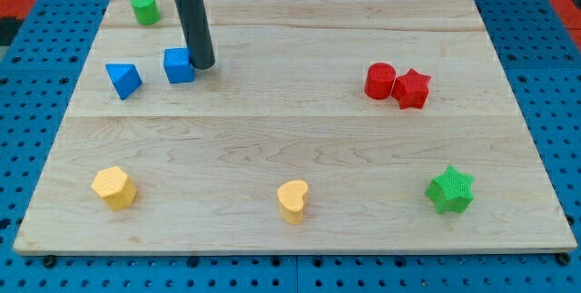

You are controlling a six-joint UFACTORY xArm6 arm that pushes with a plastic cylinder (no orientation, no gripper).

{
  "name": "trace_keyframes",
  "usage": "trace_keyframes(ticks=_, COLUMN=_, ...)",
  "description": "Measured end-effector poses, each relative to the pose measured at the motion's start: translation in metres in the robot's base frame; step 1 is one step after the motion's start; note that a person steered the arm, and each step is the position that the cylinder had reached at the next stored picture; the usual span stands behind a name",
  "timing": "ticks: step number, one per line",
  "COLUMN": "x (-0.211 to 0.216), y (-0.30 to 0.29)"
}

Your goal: Push the green circle to center of the board

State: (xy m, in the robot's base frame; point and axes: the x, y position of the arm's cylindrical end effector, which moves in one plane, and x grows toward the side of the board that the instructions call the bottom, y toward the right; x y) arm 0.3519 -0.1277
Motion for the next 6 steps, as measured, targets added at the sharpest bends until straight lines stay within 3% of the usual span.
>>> trace_keyframes(ticks=2, x=0.006, y=-0.039)
trace_keyframes(ticks=4, x=-0.024, y=0.002)
trace_keyframes(ticks=6, x=-0.048, y=-0.082)
